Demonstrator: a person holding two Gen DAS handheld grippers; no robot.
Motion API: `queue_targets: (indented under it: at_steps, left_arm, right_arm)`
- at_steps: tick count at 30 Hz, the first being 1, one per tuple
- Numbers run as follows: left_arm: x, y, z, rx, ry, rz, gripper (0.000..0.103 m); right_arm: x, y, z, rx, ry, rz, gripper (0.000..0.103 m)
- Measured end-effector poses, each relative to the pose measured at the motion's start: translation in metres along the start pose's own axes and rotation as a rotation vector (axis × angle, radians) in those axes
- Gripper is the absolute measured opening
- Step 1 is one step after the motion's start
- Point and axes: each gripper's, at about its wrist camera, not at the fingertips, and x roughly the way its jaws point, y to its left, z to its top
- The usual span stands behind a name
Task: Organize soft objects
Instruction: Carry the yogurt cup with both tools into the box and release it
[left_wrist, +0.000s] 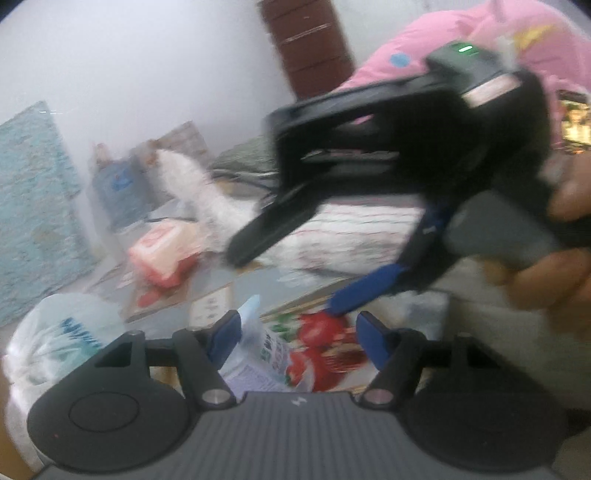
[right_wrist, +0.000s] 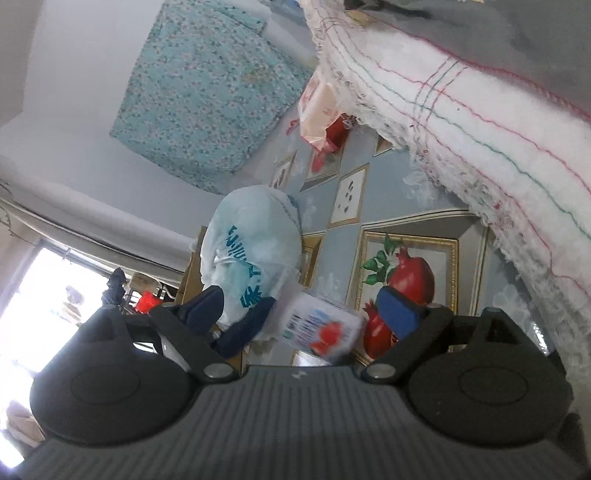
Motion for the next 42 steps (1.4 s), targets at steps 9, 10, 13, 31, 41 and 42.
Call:
queue_targets:
  at_steps: [9,10,13,31,41,42]
  left_arm:
    - [-0.01,0.018,-0.001,-0.123,-0.042,-0.04,0.078]
    - [-0.011,0.022,-0.003,-0.135,-0.042,-0.031,0.081]
    - [-0.005,0.03,-0.01,-0.149,0.009,-0.01,0.089]
    - [-0.01,0.061,-0.008,-0.312,0.014,0.057,0.063]
    - [-0.127,0.174,-0.016,-0.504,-0.077,0.454,0.063]
    - [-0.135,0.185,-0.02,-0.522,-0.068,0.484,0.063]
  right_arm:
    - [0.005,-0.015,-0.009,0.038,0.011,0.018,0.072]
    - [0.006,-0.015,-0.01,0.038,0.012,0.021,0.072]
    - [0.008,-0.014,-0.012,0.027,0.021,0.022,0.071]
    - [0.027,0.037,-0.013,-0.119,0.05,0.006,0.031]
    - [0.132,0.212,-0.01,-0.475,0.261,0.277,0.032]
    - [0.144,0.227,-0.014,-0.495,0.287,0.299,0.032]
